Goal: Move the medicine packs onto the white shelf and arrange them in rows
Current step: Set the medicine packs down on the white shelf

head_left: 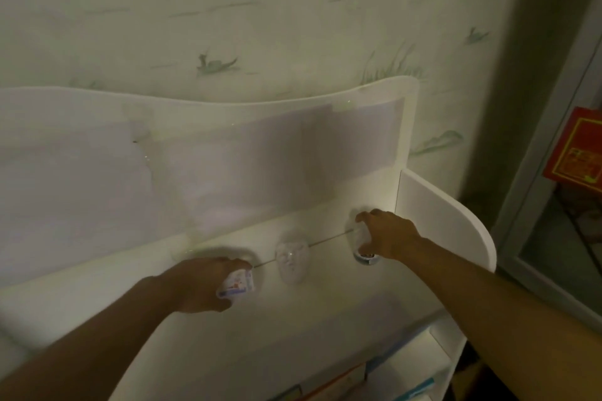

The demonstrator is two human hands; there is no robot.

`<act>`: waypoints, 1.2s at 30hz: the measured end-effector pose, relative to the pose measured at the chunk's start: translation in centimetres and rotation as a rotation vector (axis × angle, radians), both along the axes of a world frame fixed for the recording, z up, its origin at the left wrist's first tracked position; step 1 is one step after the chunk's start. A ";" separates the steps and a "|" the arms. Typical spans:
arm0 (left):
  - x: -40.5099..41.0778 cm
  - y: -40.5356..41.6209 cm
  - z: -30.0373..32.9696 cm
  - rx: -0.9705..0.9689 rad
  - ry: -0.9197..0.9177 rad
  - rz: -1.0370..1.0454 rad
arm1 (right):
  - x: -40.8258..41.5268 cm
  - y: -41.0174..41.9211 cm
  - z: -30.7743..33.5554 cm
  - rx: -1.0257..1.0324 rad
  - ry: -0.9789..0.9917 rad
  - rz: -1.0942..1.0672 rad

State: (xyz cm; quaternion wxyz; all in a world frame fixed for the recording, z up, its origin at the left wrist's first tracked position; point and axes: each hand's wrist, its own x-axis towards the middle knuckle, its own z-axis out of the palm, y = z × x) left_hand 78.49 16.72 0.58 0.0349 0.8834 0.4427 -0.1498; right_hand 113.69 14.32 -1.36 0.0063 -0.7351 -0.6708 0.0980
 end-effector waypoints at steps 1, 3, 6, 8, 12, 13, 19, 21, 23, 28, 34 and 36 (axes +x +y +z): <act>0.2 0.1 0.0 0.001 0.010 -0.001 | 0.3 0.1 0.0 -0.002 0.000 -0.007; 0.4 0.4 -0.1 -0.012 0.010 0.012 | 0.8 0.3 0.0 -0.012 0.000 -0.015; 0.4 0.7 -0.5 -0.039 -0.011 0.036 | 1.2 0.5 0.0 -0.034 -0.010 -0.011; 0.6 0.6 -0.7 -0.059 -0.004 0.051 | 1.2 0.5 0.2 -0.036 -0.028 0.001; -0.1 -0.4 -0.6 -0.079 0.047 0.075 | 0.0 0.5 1.4 0.052 -0.062 0.056; -0.7 -0.6 -0.3 -0.079 0.049 0.088 | -0.6 0.7 1.8 0.079 -0.064 0.075; -7.3 -2.4 0.9 -0.025 0.076 0.198 | -7.5 1.4 4.4 0.096 0.059 0.230; -10.0 -3.1 0.6 -0.016 0.080 0.231 | -10.5 1.5 4.8 0.103 0.077 0.282; -12.3 -3.6 0.2 -0.041 0.071 0.274 | -13.4 1.5 5.0 0.093 0.091 0.335; -16.8 -3.9 -1.7 -0.101 0.042 0.329 | -19.6 1.0 4.5 0.038 0.105 0.434; -19.4 -4.7 -4.0 -0.094 -0.070 0.303 | -24.2 0.0 3.5 0.029 0.105 0.486; -19.6 -5.0 -3.8 -0.047 -0.068 0.275 | -24.9 -0.3 3.4 0.027 0.089 0.494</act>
